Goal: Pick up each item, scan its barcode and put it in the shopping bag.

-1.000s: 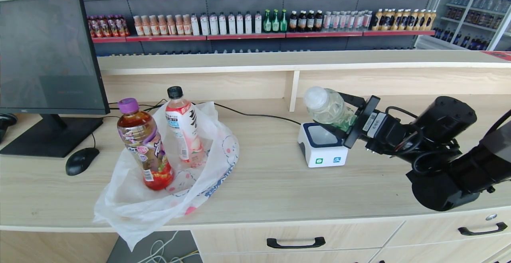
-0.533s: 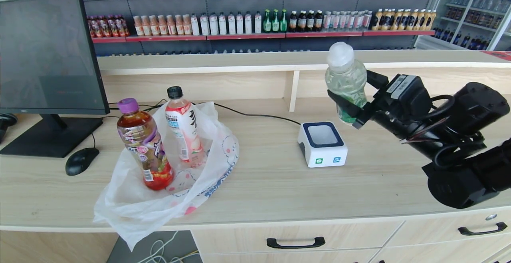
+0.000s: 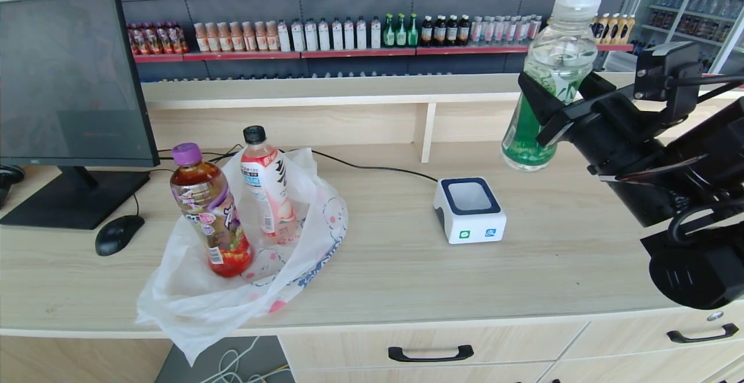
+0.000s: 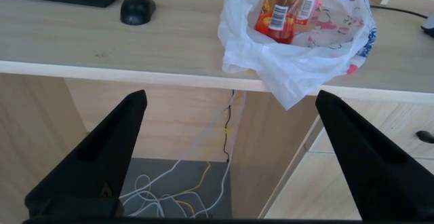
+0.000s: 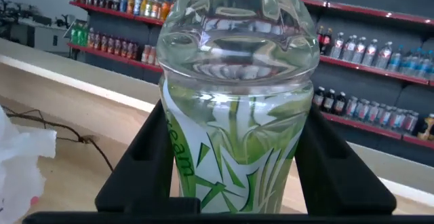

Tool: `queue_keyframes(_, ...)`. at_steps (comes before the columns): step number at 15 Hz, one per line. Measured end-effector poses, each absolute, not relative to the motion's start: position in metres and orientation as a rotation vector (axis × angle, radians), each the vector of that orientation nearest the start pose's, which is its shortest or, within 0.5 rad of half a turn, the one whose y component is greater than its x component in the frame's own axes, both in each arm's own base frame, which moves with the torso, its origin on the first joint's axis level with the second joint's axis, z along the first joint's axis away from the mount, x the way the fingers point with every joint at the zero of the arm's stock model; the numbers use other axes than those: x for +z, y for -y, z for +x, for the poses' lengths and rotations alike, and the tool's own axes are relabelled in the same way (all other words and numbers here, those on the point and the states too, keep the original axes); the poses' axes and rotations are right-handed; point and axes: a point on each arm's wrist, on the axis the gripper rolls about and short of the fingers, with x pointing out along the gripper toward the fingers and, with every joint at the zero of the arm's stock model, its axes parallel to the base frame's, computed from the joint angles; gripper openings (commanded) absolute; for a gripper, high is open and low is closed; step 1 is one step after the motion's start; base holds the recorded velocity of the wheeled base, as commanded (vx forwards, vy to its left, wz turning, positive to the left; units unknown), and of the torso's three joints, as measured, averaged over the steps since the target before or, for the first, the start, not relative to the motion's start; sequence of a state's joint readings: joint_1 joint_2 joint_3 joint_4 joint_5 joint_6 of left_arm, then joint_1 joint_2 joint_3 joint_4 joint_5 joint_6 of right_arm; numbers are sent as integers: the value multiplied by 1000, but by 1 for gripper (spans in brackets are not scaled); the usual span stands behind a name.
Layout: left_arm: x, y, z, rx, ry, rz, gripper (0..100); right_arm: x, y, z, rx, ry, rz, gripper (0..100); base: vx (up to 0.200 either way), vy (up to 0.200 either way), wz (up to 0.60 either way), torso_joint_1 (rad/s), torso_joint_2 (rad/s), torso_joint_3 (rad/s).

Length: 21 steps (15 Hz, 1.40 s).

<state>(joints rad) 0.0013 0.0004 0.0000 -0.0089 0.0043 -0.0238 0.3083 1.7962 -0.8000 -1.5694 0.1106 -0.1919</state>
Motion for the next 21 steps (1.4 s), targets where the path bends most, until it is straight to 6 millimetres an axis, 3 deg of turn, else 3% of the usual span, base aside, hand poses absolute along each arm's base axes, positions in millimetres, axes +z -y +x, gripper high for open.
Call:
queue_keyframes(8, 76, 0, -23, 5, 9, -22, 100, 226, -102, 286, 257, 489, 138, 0, -125, 0, 0, 4, 3, 1)
queue_keyframes(16, 76, 0, -23, 5, 9, -22, 100, 228, -106, 283, 265, 495, 145, 0, 0, 0, 0, 0, 0, 0)
queue_keyframes(21, 76, 0, -23, 5, 8, -23, 100, 228, -109, 282, 276, 490, 146, 0, 0, 200, 0, 0, 4, 1)
